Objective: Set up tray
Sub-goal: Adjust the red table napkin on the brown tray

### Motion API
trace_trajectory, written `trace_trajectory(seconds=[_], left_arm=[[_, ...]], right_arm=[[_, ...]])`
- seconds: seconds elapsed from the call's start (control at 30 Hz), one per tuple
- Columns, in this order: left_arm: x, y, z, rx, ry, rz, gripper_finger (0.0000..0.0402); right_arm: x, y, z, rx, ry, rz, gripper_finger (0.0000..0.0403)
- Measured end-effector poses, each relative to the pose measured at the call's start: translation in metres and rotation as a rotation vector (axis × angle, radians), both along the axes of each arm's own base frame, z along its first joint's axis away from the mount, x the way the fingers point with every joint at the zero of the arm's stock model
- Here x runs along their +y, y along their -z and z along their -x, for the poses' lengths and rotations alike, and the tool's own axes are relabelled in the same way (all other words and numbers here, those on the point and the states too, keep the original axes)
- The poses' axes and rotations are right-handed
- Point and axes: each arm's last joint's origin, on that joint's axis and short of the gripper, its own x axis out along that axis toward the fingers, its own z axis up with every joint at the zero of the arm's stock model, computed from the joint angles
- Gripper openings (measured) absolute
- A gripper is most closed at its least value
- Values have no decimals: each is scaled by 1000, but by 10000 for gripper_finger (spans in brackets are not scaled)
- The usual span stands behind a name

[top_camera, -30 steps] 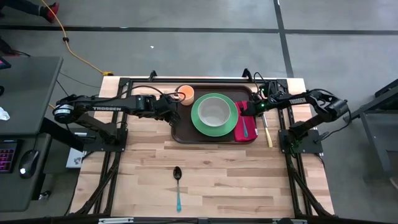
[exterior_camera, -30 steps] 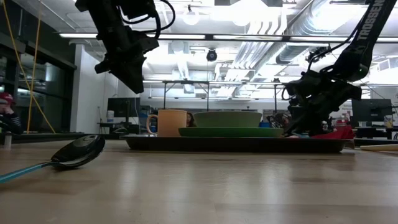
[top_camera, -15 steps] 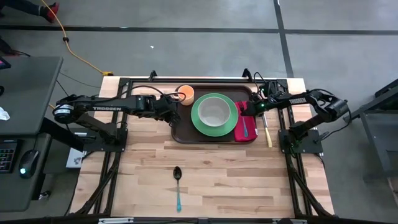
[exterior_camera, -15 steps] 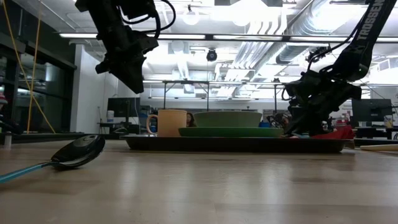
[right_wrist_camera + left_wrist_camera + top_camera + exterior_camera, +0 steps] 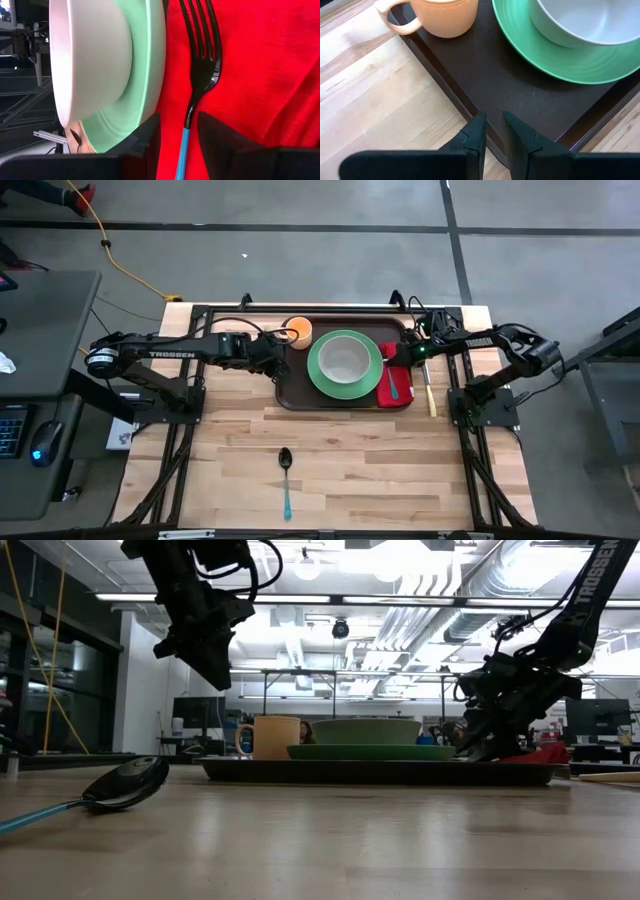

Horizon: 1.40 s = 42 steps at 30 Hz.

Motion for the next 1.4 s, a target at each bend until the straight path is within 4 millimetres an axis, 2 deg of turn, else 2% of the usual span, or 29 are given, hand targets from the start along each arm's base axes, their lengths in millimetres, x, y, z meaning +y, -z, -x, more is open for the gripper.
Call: trace_trajectory(seconds=[0.3,0.53,1.07,1.4], left_arm=[[0,0,0,5,14,-6,92],[0,0,0,6,17,-5,92],[0,0,0,7,29,0,92],[0,0,0,7,28,0,92]], right_arm=[[0,-1,0,-12,-5,-1,95],[3,-11,2,-25,-3,33,81],[12,-50,7,-126,-21,189,78],[28,-67,-4,-177,-145,331,78]])
